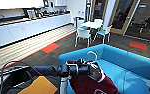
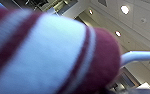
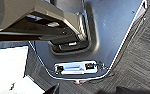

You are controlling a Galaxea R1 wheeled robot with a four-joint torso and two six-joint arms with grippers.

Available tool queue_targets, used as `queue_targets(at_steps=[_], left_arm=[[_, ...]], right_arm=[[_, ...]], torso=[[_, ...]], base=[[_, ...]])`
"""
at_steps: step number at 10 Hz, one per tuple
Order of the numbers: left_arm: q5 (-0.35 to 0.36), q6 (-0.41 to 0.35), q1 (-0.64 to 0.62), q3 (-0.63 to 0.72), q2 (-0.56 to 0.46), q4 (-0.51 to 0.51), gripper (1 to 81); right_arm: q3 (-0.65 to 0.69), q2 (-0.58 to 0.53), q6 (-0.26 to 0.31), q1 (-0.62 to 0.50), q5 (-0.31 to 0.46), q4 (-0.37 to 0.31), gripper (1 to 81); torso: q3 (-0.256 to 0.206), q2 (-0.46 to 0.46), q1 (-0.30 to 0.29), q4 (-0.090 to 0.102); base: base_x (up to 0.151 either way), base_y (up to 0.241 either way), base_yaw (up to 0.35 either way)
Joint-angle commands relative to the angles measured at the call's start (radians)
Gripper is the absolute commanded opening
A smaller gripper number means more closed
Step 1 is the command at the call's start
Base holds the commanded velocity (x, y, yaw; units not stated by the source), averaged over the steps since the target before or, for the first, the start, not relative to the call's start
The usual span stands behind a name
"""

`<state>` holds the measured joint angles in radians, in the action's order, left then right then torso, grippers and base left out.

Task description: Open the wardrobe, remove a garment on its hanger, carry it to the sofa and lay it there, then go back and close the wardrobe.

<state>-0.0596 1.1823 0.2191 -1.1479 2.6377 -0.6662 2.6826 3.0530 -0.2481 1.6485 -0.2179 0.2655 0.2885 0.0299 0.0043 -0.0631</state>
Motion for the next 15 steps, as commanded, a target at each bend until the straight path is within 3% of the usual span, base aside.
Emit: queue_targets(at_steps=[1, 15], left_arm=[[0.092, -0.012, -0.172, 0.056, 0.01, -0.03, 1.0], [0.09, -0.01, -0.172, 0.053, 0.001, -0.03, 1.0]], right_arm=[[-0.009, 0.003, 0.001, 0.003, 0.057, 0.011, 81.1], [-0.009, 0.006, 0.001, 0.0, 0.057, 0.017, 81.1]], torso=[[0.0, 0.0, 0.0, 0.0], [0.0, 0.0, 0.0, 0.0]], base=[[0.0, 0.0, -0.285], [0.0, 0.0, -0.272]])
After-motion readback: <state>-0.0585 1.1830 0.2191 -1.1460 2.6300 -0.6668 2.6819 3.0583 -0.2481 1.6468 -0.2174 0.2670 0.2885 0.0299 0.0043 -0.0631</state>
